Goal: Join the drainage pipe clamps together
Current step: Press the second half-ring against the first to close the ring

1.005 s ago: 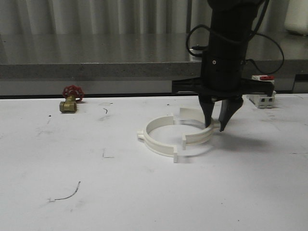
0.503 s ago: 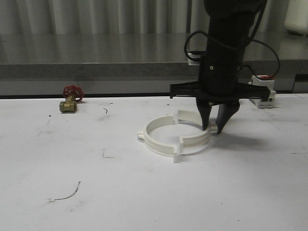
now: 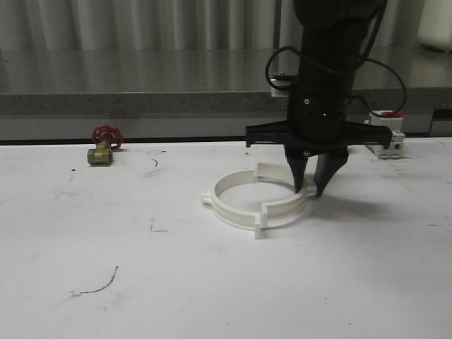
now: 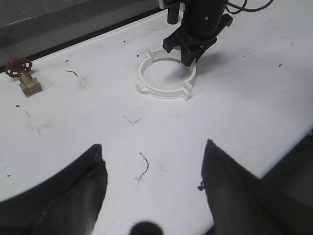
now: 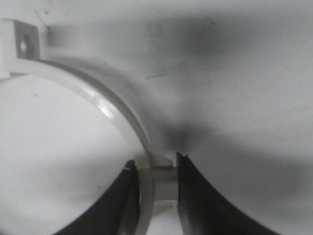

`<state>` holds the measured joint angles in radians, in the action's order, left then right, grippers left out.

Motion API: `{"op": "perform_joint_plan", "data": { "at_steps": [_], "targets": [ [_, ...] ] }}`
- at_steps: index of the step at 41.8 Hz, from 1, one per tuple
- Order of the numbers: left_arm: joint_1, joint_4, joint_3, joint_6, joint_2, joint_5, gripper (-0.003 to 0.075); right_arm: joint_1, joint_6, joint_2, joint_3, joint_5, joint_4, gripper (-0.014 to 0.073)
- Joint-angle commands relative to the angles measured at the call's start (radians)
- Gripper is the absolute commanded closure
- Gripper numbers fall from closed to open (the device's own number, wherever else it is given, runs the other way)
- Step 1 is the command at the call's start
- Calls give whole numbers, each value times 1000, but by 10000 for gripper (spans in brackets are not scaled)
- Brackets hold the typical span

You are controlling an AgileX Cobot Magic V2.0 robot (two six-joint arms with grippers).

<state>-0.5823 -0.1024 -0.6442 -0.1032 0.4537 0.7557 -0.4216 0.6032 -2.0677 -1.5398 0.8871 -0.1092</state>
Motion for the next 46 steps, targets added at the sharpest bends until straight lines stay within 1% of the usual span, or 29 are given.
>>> {"op": "perform_joint_plan", "data": {
  "at_steps": [1, 46],
  "targets": [
    [-1, -9, -29, 0, 4, -68, 302, -3, -1, 46, -29, -13, -25, 394],
    [-1, -9, -29, 0, 4, -68, 302, -9, -1, 26, -29, -40, -26, 394]
  ]
}}
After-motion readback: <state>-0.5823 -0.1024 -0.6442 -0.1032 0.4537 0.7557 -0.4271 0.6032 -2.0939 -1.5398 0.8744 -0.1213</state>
